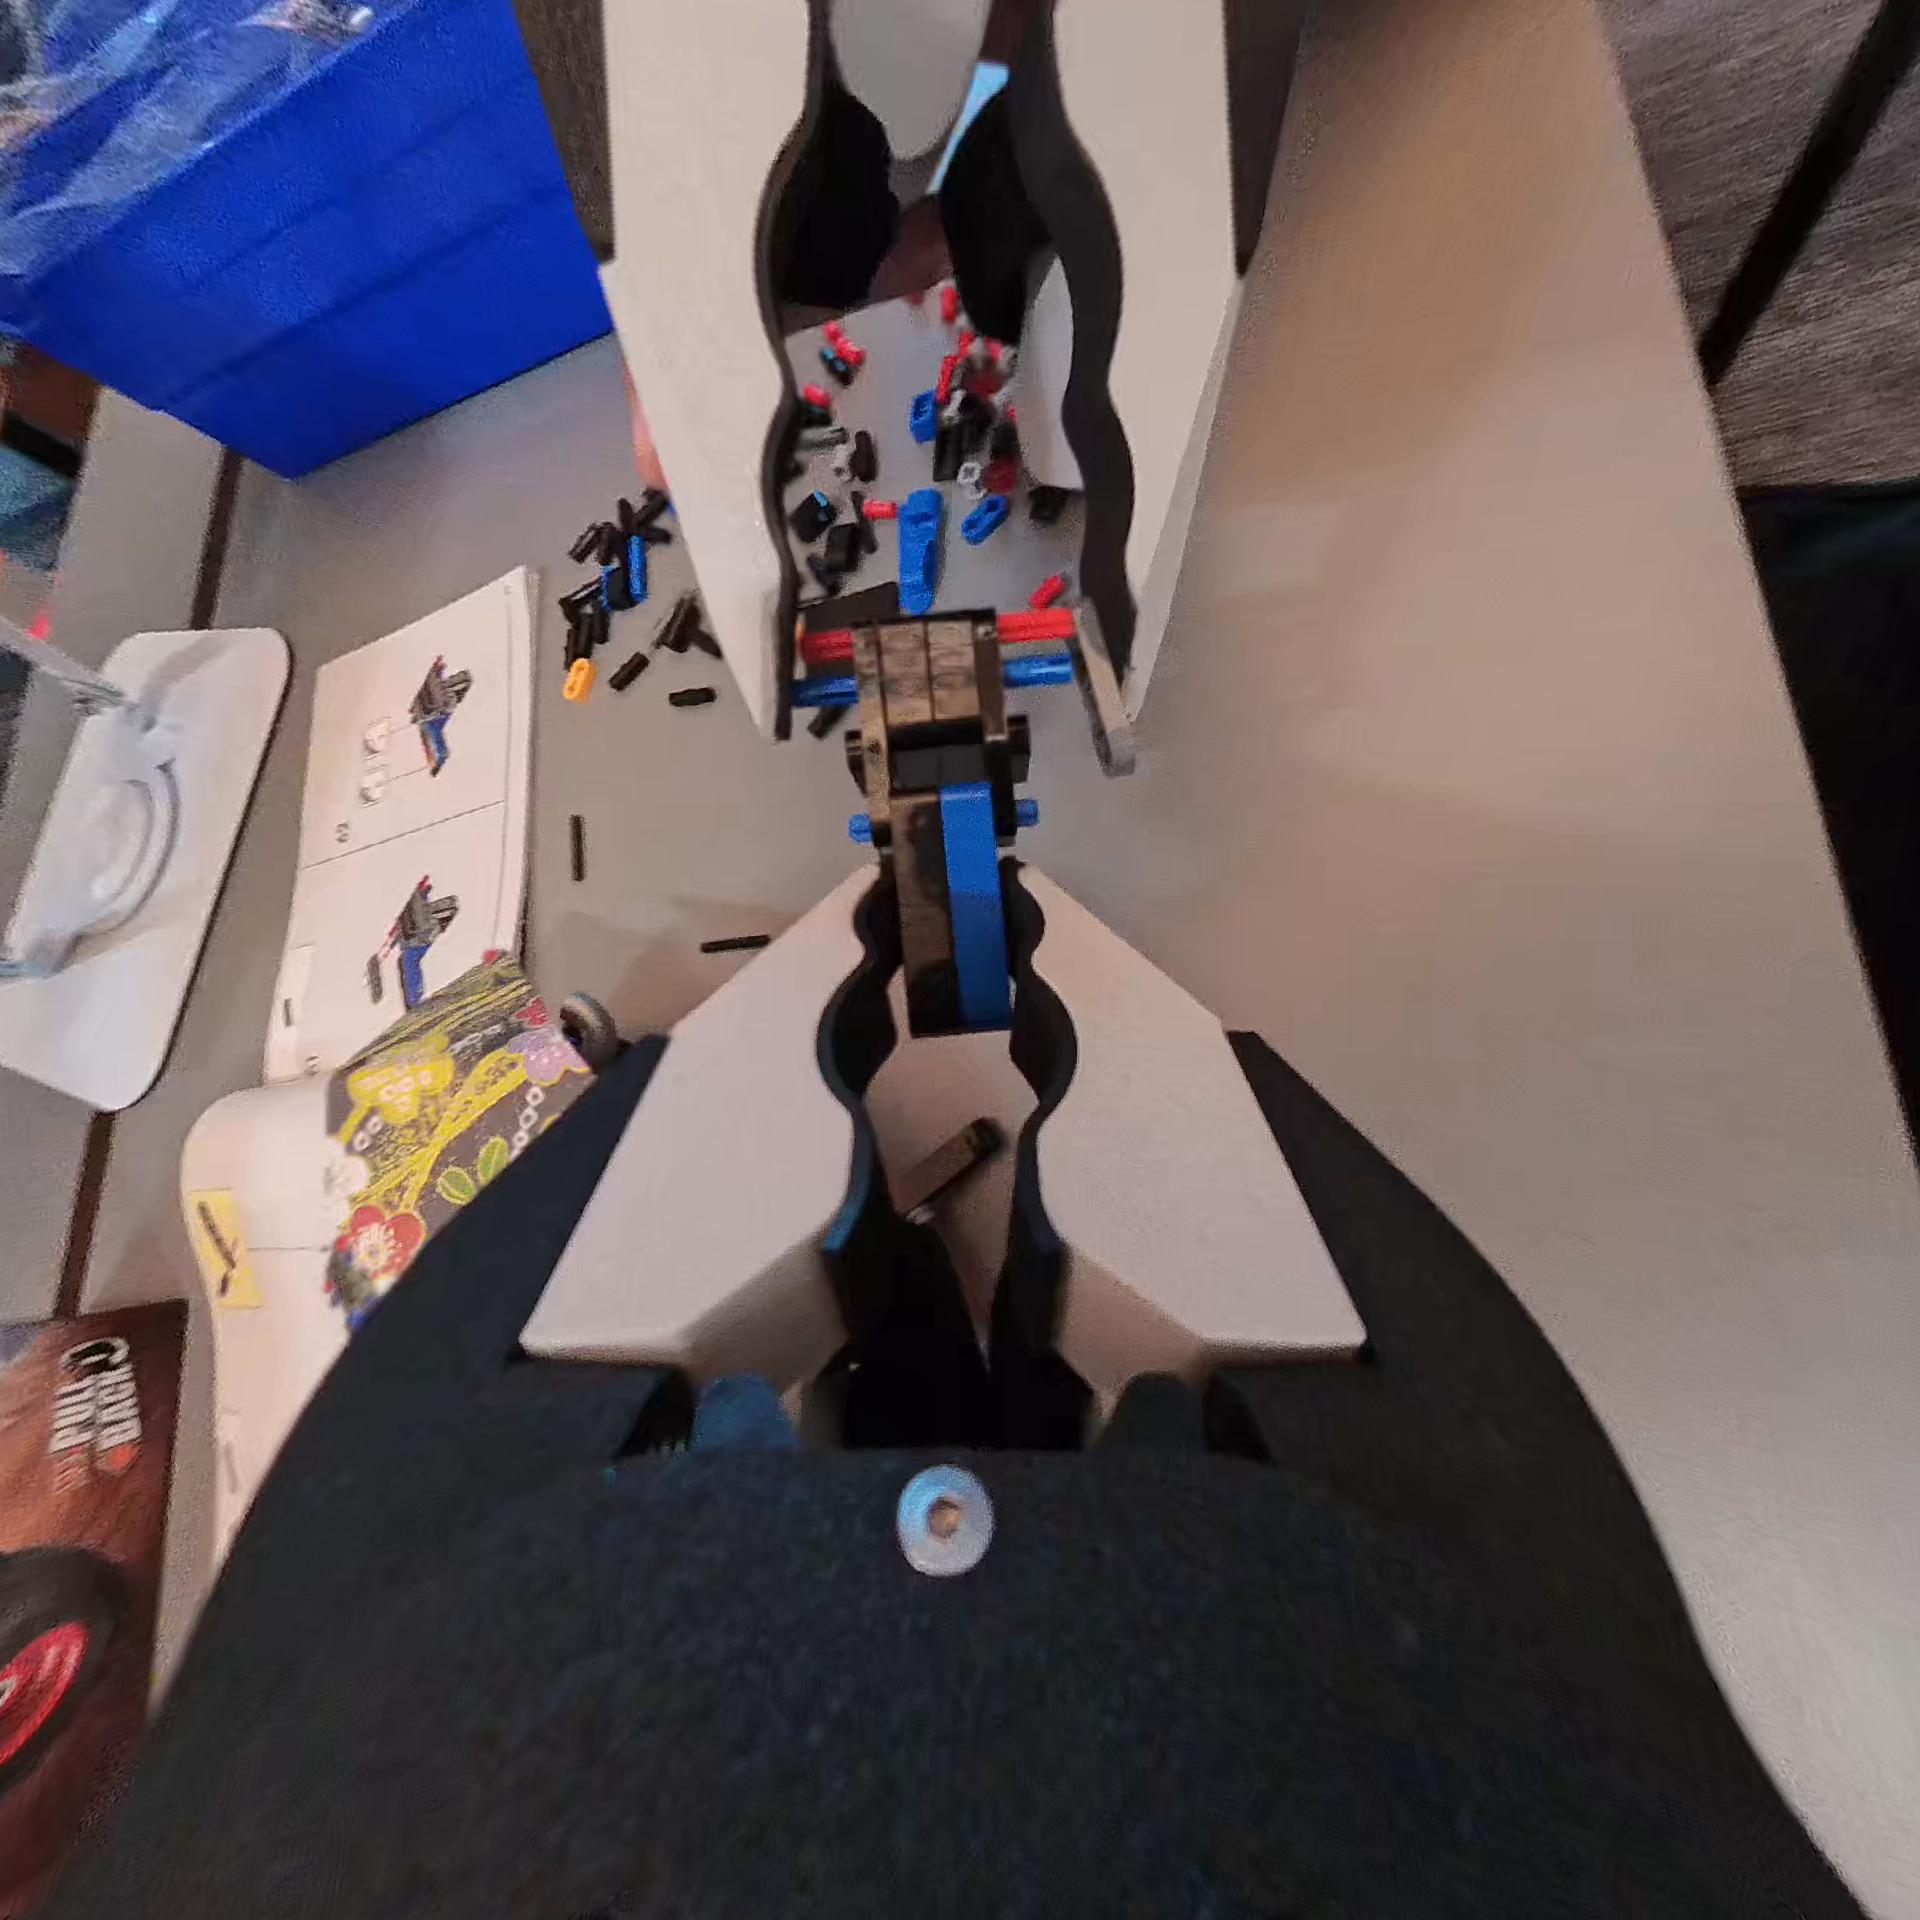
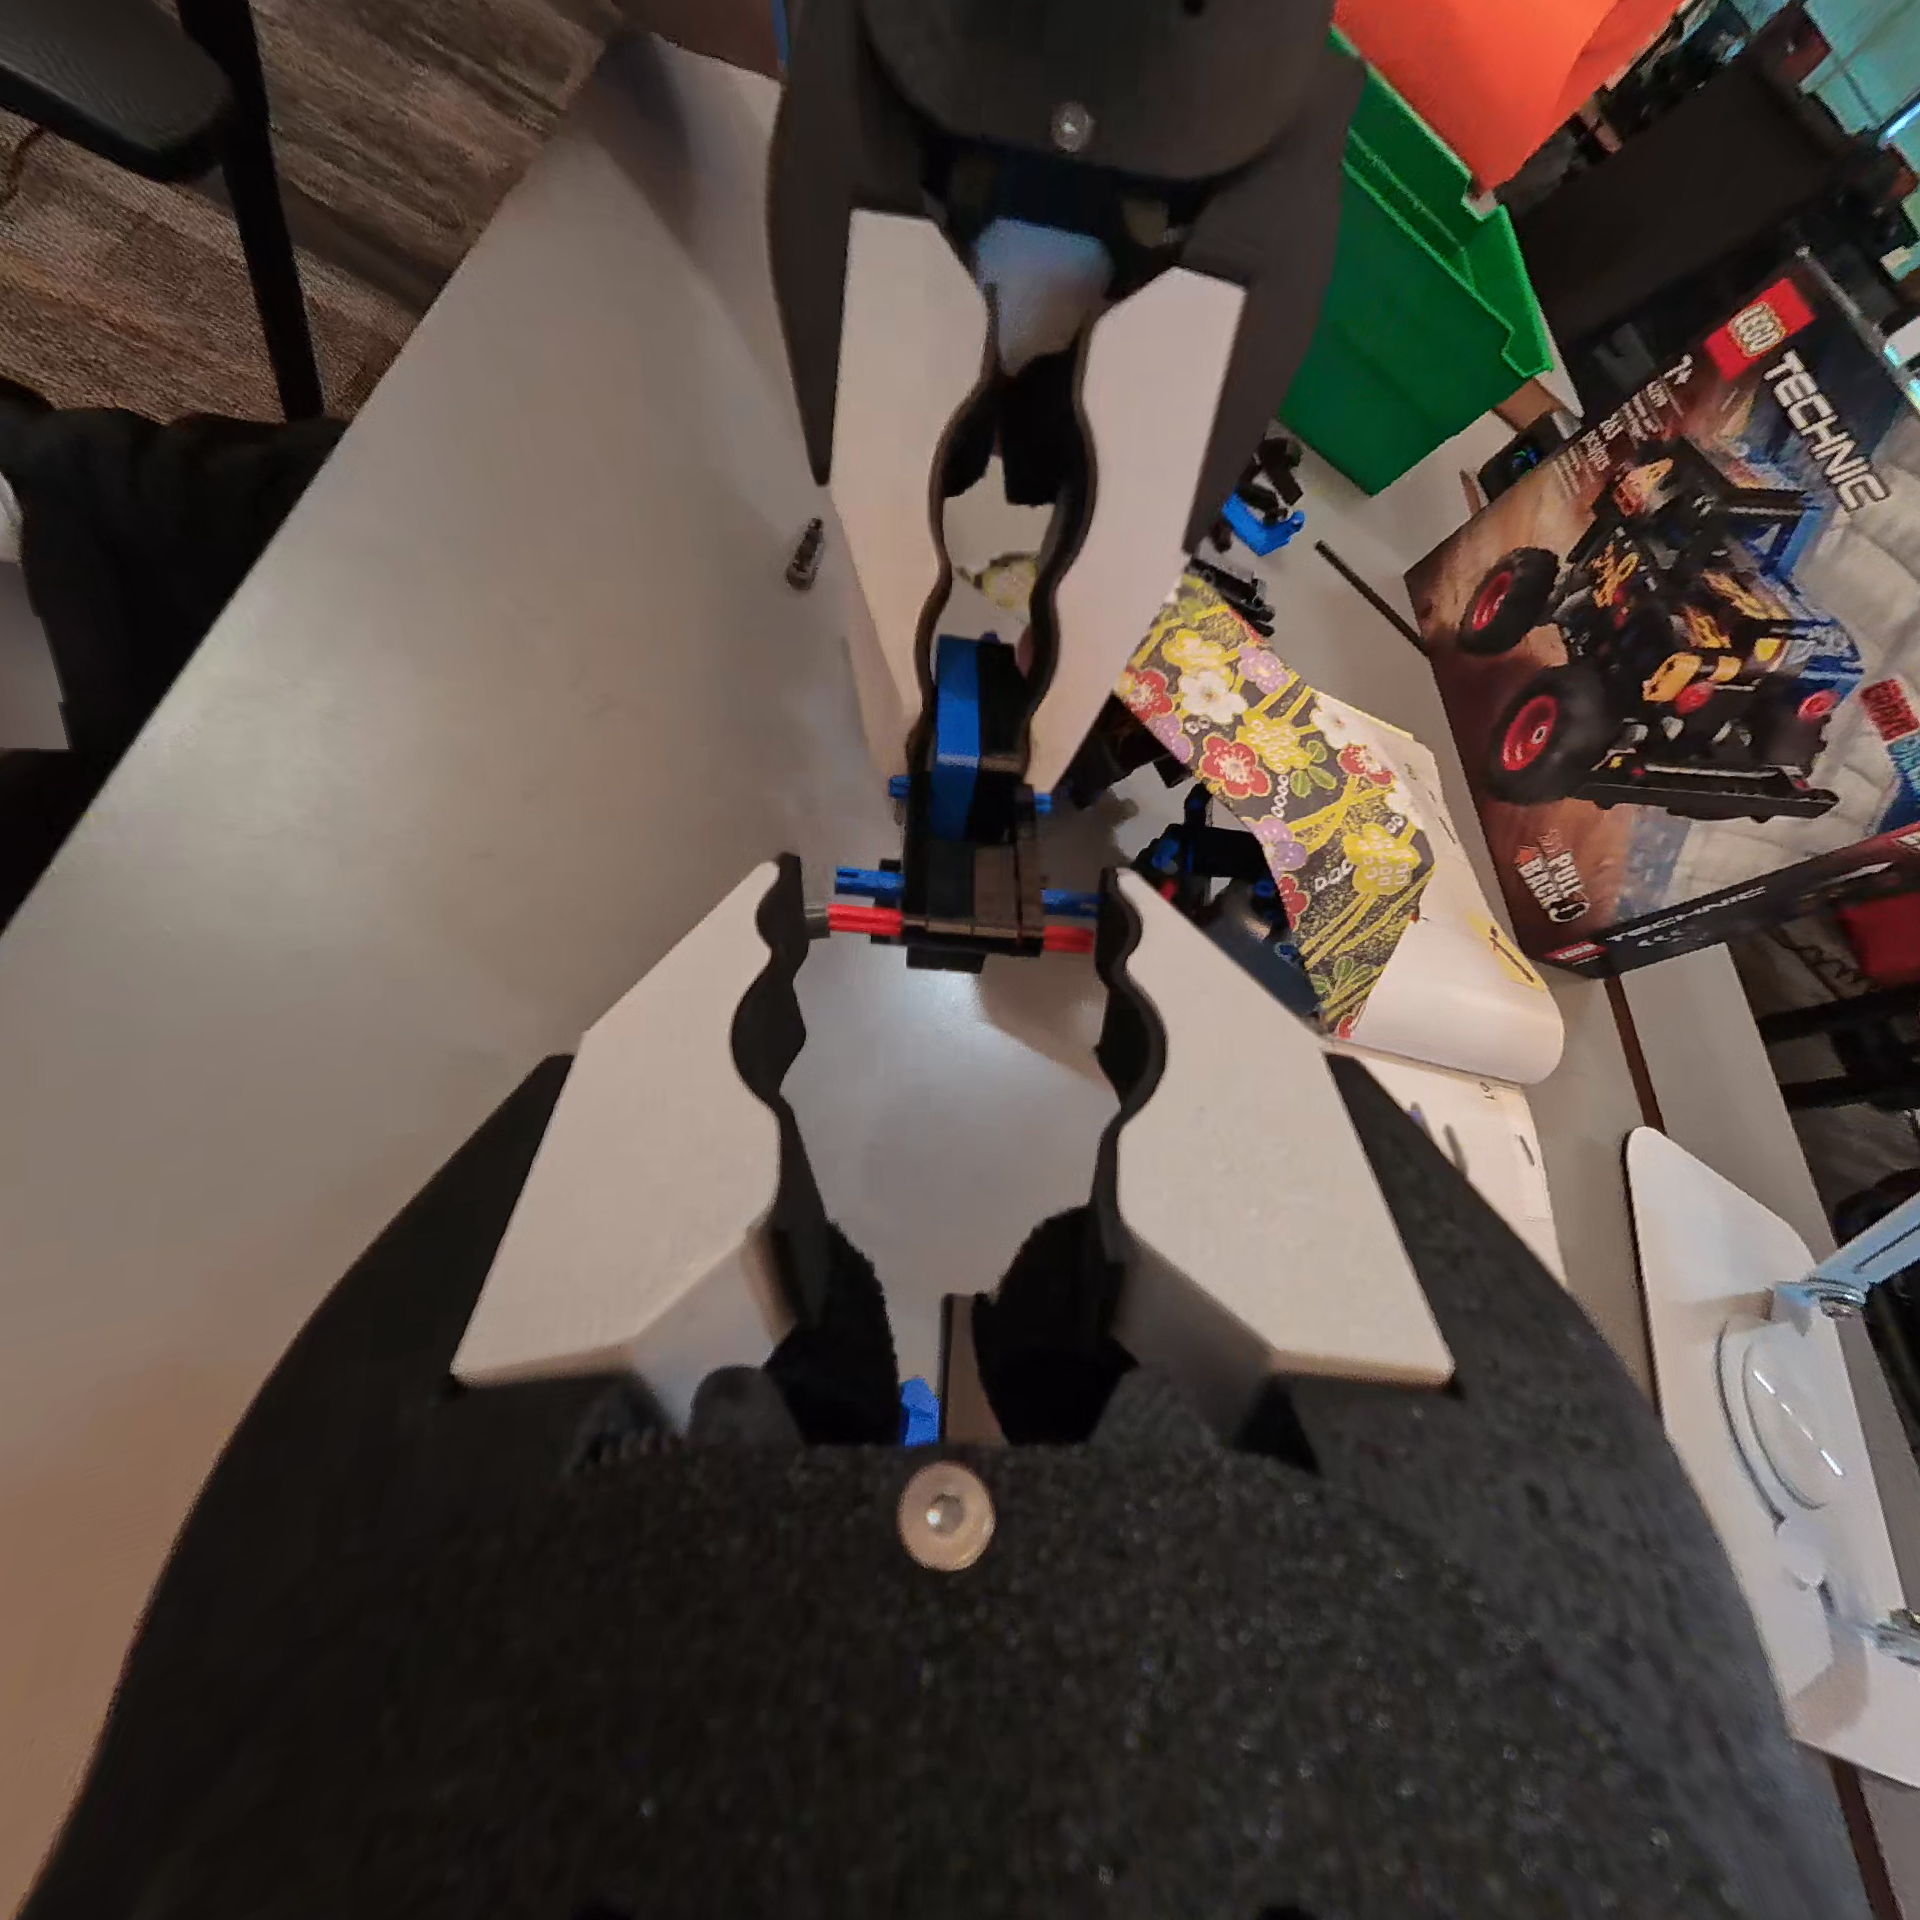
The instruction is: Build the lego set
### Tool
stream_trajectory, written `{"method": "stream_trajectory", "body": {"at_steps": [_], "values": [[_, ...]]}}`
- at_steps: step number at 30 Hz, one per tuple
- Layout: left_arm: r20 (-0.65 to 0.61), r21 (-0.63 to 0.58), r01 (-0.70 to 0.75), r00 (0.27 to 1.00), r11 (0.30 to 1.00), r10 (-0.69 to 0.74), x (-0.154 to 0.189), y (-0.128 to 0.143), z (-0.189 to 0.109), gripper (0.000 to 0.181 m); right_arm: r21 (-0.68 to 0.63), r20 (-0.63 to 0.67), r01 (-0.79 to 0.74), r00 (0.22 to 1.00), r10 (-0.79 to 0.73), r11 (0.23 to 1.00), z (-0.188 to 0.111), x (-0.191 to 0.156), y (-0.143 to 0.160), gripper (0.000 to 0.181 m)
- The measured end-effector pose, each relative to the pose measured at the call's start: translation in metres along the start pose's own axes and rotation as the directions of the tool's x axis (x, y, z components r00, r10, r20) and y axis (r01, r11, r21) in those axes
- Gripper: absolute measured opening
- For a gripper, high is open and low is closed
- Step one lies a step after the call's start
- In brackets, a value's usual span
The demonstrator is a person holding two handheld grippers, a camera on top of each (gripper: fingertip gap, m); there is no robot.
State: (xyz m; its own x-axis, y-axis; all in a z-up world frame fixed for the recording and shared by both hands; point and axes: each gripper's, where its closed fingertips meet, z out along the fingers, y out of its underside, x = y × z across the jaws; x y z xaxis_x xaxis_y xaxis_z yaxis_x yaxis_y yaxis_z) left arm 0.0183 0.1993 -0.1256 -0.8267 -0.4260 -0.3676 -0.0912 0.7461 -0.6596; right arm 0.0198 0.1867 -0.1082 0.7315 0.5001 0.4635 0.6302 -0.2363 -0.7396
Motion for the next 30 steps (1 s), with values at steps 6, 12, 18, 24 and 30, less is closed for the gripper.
{"method": "stream_trajectory", "body": {"at_steps": [6,12,18,24,30], "values": [[0.262,0.073,0.114,0.956,0.991,-0.129,-0.026,-0.004,0.003,0.014,-0.019,-0.062,-0.094,0.994,0.093,0.995,-0.01,0.022,0.007,0.058],[0.389,0.33,0.263,0.837,0.907,-0.385,-0.053,-0.015,-0.021,0.014,0.148,-0.159,-0.543,0.812,0.562,0.827,-0.045,0.043,-0.012,0.051],[0.457,0.412,0.187,0.805,0.892,-0.379,-0.042,-0.028,-0.032,0.014,0.536,-0.031,-0.75,0.442,0.896,0.388,-0.039,0.029,-0.03,0.03],[0.511,0.411,0.113,0.793,0.905,-0.331,-0.034,-0.035,-0.04,0.014,0.61,0.075,-0.742,0.404,0.912,0.279,-0.033,0.021,-0.045,0.025],[0.52,0.413,0.118,0.784,0.903,-0.34,-0.032,-0.033,-0.036,0.014,0.64,0.02,-0.7,0.429,0.903,0.318,-0.031,0.027,-0.049,0.006]]}}
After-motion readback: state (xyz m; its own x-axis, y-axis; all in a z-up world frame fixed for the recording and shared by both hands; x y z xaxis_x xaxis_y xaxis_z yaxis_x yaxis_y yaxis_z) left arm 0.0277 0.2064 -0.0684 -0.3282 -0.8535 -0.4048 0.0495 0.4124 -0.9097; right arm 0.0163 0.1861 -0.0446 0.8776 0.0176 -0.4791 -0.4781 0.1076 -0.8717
